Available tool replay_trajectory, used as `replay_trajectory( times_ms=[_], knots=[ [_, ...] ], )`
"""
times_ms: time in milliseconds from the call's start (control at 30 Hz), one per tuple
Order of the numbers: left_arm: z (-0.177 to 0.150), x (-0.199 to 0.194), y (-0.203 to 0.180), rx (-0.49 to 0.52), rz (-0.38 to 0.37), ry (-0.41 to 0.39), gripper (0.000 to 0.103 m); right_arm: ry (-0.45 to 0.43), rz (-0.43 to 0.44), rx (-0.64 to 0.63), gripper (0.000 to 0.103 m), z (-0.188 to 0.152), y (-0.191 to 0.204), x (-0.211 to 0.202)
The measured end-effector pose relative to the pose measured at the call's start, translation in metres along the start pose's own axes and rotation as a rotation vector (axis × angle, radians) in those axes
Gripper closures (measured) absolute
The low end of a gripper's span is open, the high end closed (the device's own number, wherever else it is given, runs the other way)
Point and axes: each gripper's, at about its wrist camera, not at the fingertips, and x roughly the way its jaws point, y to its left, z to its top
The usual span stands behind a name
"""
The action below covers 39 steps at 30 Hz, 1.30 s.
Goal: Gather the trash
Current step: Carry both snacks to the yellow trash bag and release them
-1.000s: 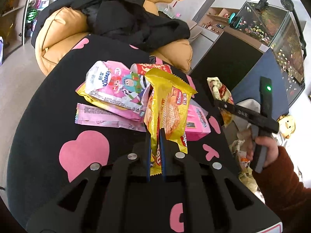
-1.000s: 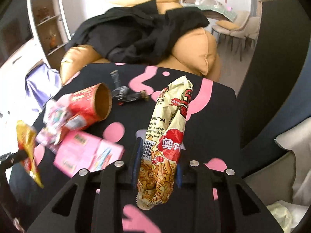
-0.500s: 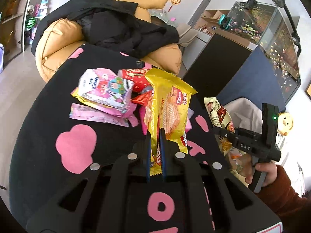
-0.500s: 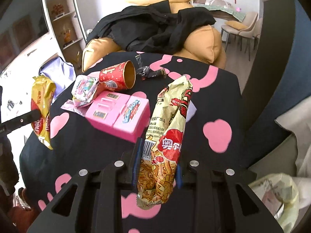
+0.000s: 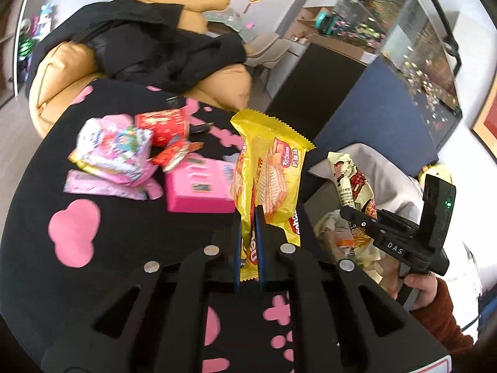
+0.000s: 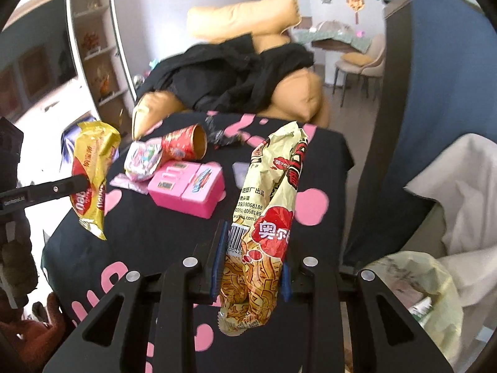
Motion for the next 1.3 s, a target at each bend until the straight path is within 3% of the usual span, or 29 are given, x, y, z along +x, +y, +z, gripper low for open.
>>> replay_trajectory(
  times_ms=[467, 867, 1300],
  knots=[
    [-0.01, 0.049, -0.11, 0.18, -0.088, 0.1, 0.096, -0.164, -0.132, 0.083, 0.075, -0.032, -0.074, -0.1],
    [-0.036, 0.11, -0.216, 0.351, -0.196, 0.179, 0.096, -0.239, -0.284, 0.14, 0.075, -0.062, -0.134, -0.152],
    [-0.083, 0.204, -0.263, 0.486, -0.154, 0.265, 0.096, -0.223, -0.324, 0.249, 0.075, -0.098, -0.187, -0.154]
  ],
)
